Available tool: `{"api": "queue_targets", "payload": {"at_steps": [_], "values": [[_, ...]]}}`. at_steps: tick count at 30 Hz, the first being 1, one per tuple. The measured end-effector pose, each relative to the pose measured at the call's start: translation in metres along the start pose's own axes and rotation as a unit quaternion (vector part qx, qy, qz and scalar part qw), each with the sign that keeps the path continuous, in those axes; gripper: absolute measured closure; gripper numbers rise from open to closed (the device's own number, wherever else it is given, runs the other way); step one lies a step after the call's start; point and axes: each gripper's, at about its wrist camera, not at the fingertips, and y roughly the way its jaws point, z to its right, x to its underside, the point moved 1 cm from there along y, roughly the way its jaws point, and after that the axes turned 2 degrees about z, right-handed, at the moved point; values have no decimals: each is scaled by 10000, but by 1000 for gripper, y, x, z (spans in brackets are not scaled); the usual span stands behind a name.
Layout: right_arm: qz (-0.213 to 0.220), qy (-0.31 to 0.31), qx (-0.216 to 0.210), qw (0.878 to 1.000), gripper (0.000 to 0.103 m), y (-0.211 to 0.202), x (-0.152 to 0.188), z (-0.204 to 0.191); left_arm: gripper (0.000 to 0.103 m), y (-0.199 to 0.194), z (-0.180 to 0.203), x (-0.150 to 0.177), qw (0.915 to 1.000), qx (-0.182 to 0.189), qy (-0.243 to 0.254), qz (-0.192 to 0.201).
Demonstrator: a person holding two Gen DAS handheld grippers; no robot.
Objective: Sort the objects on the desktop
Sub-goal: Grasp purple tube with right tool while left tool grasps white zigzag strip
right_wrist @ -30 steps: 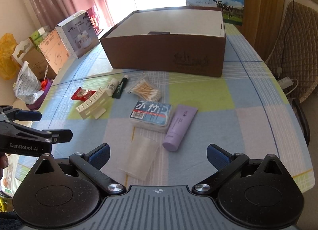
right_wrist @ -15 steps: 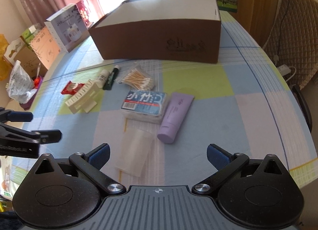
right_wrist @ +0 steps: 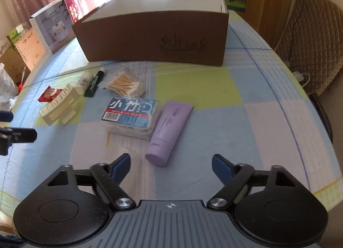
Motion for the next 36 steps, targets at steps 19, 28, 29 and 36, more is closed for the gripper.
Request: {"api": "queue_targets", "payload": {"at_steps": [19,28,29,36], "values": [[-182,194,415,9988,76,36,-13,23,29,46,-8,-30,9989,199,414,-25],[-224,428,563,9972,76,29,-7,30,62,79,-10,-40,9975,343,578,-236],[-217,459,577,9970,75,29,-7,30,64,82,-11,-40,9971,388,606,-263],[-135,542,638,9964,68,32,-9,29,80,90,-18,-40,9956,608,670,-262]]}}
